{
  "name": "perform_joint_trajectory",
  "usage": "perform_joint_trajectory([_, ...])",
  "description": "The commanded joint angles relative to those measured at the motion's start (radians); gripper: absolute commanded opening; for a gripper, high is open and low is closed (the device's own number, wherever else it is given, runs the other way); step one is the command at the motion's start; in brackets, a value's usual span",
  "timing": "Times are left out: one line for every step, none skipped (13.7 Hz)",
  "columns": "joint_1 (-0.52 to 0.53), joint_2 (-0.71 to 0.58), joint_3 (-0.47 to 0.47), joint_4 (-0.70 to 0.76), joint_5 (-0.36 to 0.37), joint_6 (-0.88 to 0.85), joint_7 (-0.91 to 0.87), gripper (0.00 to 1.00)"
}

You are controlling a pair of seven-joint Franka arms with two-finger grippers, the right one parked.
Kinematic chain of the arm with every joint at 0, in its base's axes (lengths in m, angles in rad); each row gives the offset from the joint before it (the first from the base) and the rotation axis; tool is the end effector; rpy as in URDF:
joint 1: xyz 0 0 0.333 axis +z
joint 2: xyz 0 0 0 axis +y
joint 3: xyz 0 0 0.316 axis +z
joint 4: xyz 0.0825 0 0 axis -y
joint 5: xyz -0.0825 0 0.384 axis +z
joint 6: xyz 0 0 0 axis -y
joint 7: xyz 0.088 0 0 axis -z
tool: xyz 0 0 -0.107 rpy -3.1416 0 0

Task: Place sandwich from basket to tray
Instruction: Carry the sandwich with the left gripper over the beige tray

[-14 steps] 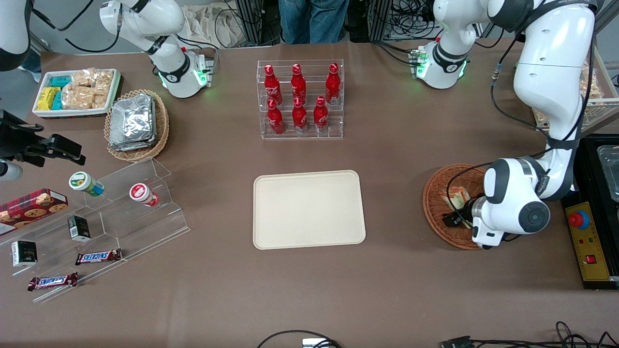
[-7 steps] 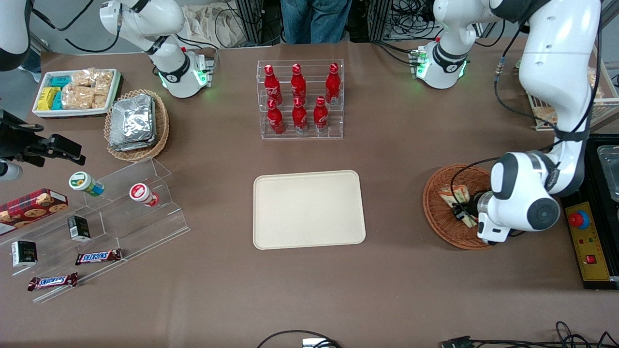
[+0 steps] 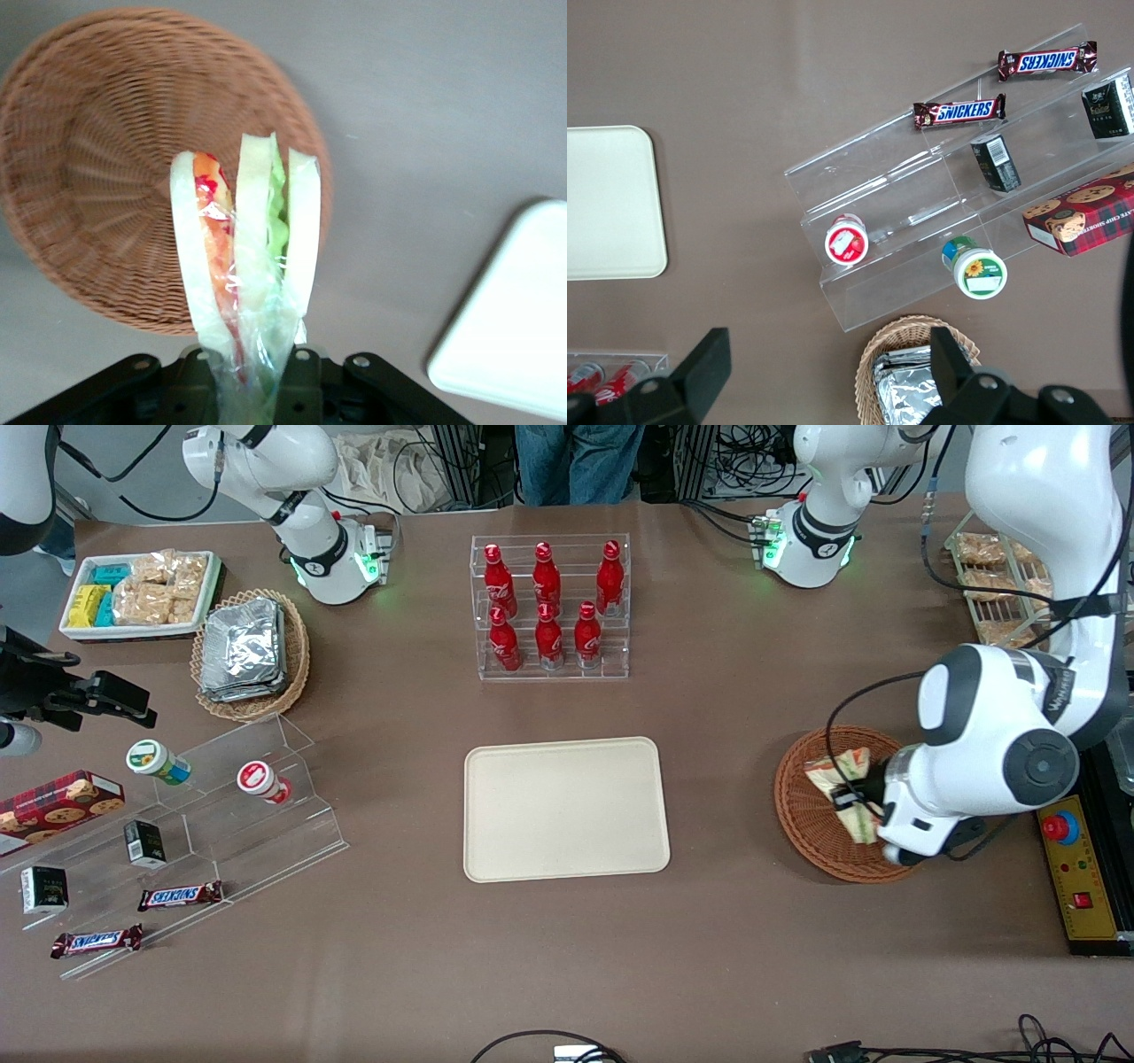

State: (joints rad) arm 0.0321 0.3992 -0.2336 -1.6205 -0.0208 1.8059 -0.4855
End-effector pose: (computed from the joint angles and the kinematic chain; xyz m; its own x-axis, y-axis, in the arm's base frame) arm 0.6331 -0.1148 0.3828 0.9300 0.2869 -0.2296 0.2952 -0.9554 0.0018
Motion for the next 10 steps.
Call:
perform_joint_trajectory([-0.003,0.035,-0.07,0.037,-0.005,-0.007,0.053,0.05])
perform_joint_trajectory([-0.005,0.052,-0.113,0.051,0.001,0.004,0.047,0.05])
perform_joint_trajectory([-0.005,0.075,-0.143,0.066,0.007,0.01,0.041,0.05])
perform_joint_trajectory([-0.005,0.093,-0.168,0.079,0.005,0.018,0.033,0.05])
perform_joint_trajectory([-0.005,0.107,-0.191,0.079,0.005,0.041,0.016,0.05])
perform_joint_trajectory([-0.006,0.124,-0.208,0.079,0.005,0.07,-0.008,0.05])
perform_joint_trajectory([-0.006,0.148,-0.229,0.079,0.007,0.093,-0.033,0.05])
perform_joint_trajectory([-0.008,0.173,-0.248,0.079,0.009,0.111,-0.057,0.05])
perform_joint_trajectory([-0.032,0.19,-0.253,0.079,0.013,0.14,-0.085,0.05])
perform_joint_trajectory([-0.075,0.205,-0.247,0.079,0.03,0.16,-0.105,0.05])
